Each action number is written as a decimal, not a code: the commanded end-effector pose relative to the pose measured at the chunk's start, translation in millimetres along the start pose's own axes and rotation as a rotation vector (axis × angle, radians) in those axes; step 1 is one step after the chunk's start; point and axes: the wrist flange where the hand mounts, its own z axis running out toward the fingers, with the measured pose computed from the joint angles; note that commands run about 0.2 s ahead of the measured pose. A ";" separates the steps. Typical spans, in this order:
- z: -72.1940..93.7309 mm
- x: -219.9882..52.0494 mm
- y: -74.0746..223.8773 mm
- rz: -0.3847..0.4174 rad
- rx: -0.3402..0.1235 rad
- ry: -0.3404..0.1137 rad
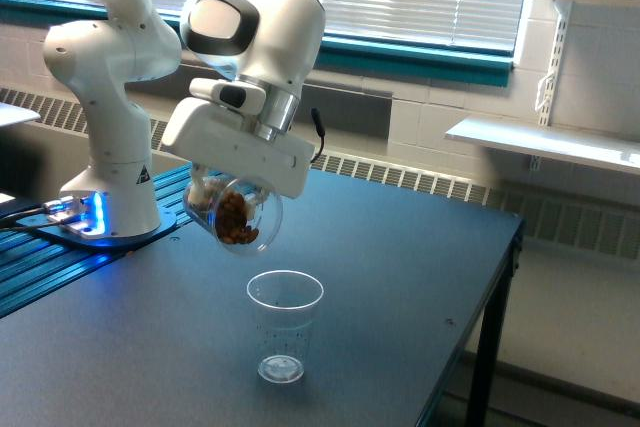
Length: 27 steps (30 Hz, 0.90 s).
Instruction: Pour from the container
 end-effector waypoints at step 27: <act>10.8 -22.6 -27.9 -0.076 -0.075 -0.004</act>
